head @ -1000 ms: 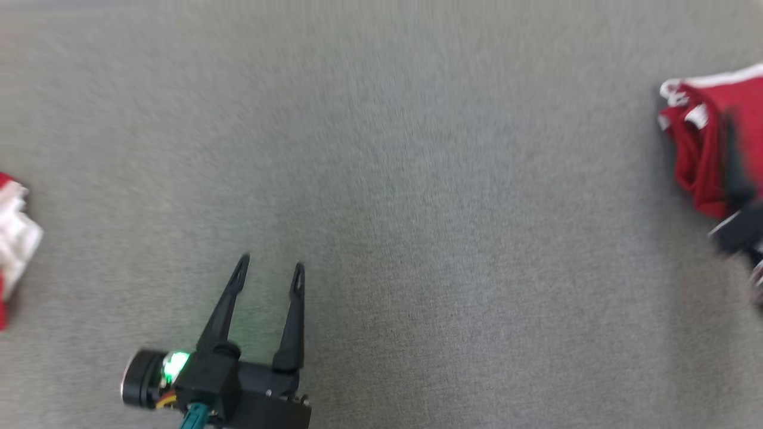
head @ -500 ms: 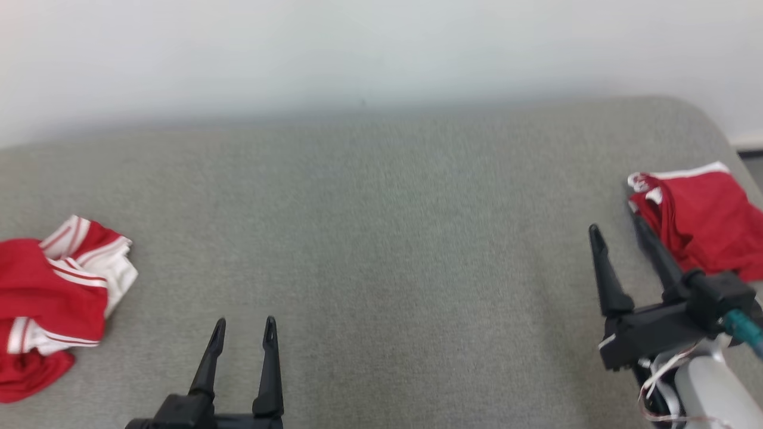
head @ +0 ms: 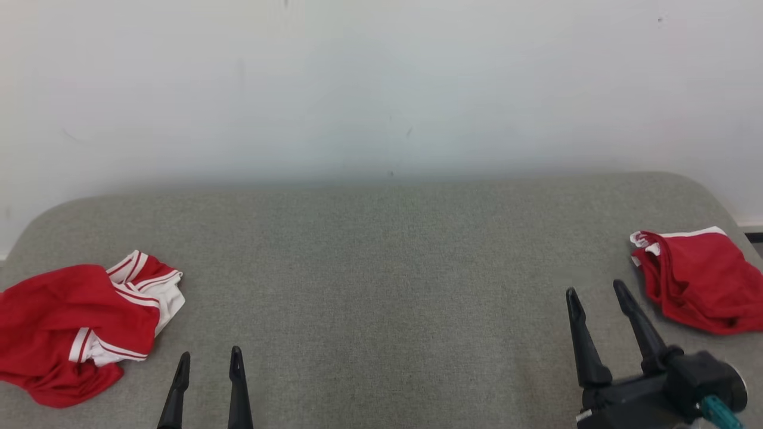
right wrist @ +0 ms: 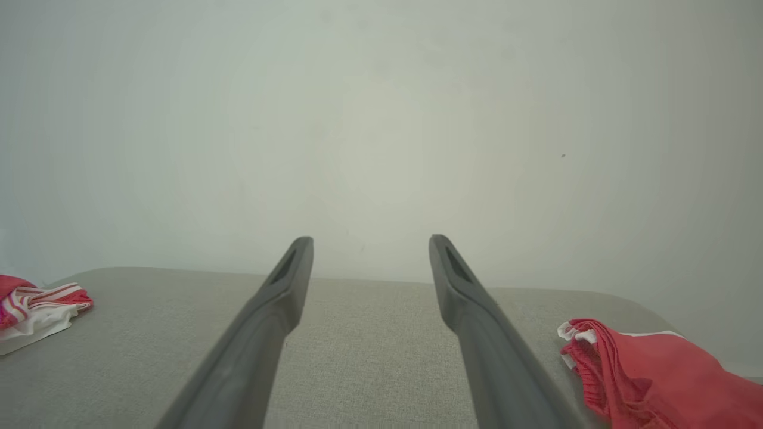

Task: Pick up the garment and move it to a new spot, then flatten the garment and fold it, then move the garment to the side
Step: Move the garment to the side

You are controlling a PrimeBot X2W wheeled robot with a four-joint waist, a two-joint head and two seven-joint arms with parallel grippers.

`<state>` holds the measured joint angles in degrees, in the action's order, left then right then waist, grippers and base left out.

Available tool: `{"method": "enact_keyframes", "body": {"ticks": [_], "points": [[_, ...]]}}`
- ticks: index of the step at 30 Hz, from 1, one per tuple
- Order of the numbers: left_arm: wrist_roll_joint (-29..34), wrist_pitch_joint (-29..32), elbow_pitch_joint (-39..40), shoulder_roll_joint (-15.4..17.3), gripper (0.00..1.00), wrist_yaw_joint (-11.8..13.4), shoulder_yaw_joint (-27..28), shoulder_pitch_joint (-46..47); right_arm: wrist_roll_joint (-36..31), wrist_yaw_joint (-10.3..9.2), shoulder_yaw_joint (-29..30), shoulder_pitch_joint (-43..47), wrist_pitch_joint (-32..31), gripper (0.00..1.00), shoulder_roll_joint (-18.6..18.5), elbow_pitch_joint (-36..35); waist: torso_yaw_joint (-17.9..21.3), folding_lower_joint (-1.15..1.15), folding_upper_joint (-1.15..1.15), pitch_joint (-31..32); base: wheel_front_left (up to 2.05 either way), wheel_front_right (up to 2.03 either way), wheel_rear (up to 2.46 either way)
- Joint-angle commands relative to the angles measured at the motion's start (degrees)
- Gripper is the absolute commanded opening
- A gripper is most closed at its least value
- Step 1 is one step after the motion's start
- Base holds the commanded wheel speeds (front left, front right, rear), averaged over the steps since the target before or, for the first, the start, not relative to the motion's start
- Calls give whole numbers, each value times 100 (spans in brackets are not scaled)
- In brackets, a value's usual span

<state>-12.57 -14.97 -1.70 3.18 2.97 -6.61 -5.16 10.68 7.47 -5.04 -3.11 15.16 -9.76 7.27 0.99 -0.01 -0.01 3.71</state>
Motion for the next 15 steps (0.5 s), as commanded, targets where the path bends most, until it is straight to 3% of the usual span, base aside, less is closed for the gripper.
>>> {"method": "enact_keyframes", "body": {"ticks": [1,7,15], "points": [[71,-16,59,-14,100,-77,44,-137,-94,3,34,216,7,100,40,-93,-59,1,1,128,0,0,0],[477,-16,147,-23,100,-344,60,-352,-273,3,193,831,8,100,218,-385,-75,1,1,220,0,0,0],[765,-17,94,-27,100,-435,119,-588,-340,3,132,1207,8,100,326,-461,-47,1,1,315,0,0,0]]}}
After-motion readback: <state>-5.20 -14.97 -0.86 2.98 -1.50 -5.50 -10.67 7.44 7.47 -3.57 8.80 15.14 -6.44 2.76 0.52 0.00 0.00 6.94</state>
